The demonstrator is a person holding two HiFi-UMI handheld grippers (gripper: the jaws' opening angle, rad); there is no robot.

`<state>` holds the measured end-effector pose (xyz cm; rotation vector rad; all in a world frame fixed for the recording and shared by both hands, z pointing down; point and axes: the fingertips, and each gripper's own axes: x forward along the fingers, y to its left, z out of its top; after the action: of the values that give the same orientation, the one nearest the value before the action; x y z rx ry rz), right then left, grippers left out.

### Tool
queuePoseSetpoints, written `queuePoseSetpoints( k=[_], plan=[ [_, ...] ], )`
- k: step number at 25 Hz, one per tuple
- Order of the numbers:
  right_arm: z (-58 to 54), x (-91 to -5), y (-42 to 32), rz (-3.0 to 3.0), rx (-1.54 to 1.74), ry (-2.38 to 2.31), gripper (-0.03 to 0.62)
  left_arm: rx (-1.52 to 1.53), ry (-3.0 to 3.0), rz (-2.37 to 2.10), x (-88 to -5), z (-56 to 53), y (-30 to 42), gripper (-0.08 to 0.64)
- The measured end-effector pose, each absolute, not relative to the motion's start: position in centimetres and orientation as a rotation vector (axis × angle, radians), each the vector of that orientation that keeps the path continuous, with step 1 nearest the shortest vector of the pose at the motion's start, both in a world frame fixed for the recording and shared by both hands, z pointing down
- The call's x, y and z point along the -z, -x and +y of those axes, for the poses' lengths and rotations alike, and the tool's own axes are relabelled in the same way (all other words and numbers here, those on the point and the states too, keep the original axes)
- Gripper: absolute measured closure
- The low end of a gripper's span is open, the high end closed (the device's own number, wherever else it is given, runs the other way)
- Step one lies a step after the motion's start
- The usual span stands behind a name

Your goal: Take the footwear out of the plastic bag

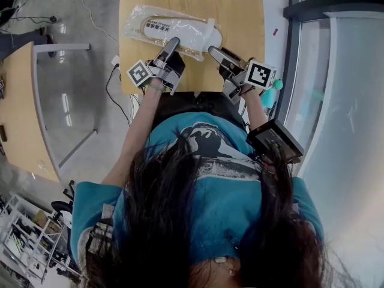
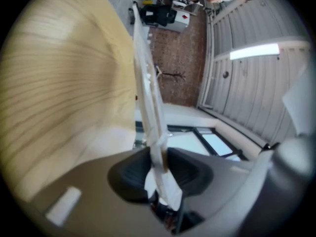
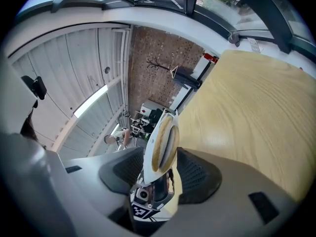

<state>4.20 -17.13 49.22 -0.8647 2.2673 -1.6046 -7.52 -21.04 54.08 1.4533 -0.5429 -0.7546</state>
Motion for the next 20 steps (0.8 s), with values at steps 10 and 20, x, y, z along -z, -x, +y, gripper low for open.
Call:
queuePoseSetpoints(
  k=[10, 20],
  plan=[
    [-17.2, -51.2, -4.6, 2.607, 1.445, 1.298, 0.443, 0.597, -1.519, -0.713, -54.8, -20.1, 6.9, 0.449],
    [-17.6, -49.1, -3.3, 2.769, 1.219, 1.415, 0.491, 0.675, -1.499, -0.759, -54.9, -20.3, 8.3, 0.413]
  ],
)
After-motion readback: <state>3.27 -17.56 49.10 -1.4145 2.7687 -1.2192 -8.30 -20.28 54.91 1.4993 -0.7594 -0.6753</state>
